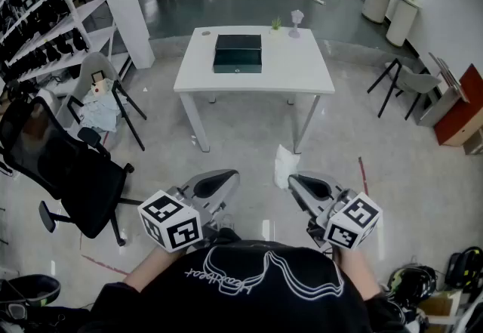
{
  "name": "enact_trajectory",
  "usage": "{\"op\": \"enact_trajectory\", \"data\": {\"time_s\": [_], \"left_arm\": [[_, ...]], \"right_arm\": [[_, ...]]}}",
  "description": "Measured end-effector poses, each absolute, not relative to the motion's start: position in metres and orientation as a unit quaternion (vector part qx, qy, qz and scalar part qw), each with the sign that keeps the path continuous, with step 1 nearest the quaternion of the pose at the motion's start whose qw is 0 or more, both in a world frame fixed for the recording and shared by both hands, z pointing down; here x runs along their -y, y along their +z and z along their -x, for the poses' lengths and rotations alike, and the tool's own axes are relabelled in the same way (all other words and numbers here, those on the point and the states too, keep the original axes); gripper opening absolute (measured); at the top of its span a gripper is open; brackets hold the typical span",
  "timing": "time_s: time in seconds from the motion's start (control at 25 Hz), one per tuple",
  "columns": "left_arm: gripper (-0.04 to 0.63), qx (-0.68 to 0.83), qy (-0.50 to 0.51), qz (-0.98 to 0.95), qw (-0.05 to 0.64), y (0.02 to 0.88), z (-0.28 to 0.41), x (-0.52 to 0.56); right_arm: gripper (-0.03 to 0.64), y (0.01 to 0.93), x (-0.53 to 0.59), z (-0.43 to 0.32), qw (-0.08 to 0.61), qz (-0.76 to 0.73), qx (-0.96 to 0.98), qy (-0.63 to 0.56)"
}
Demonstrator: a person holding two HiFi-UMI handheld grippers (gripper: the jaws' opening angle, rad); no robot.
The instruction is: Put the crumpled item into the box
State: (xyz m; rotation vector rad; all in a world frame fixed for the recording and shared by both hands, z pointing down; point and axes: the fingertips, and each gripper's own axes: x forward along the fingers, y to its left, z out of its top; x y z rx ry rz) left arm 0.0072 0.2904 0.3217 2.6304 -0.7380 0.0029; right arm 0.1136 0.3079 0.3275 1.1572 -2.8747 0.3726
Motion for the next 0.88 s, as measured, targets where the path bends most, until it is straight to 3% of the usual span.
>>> {"op": "enact_trajectory", "data": {"time_s": [0.88], "left_arm": [[0.005,0.248,-0.005,-0.943,0.222,0.335,-0.016,-0.264]], "right_arm": [[0.005,0.34,-0.282,-0.122,0.005,-0.39,0.91,0.138]]}}
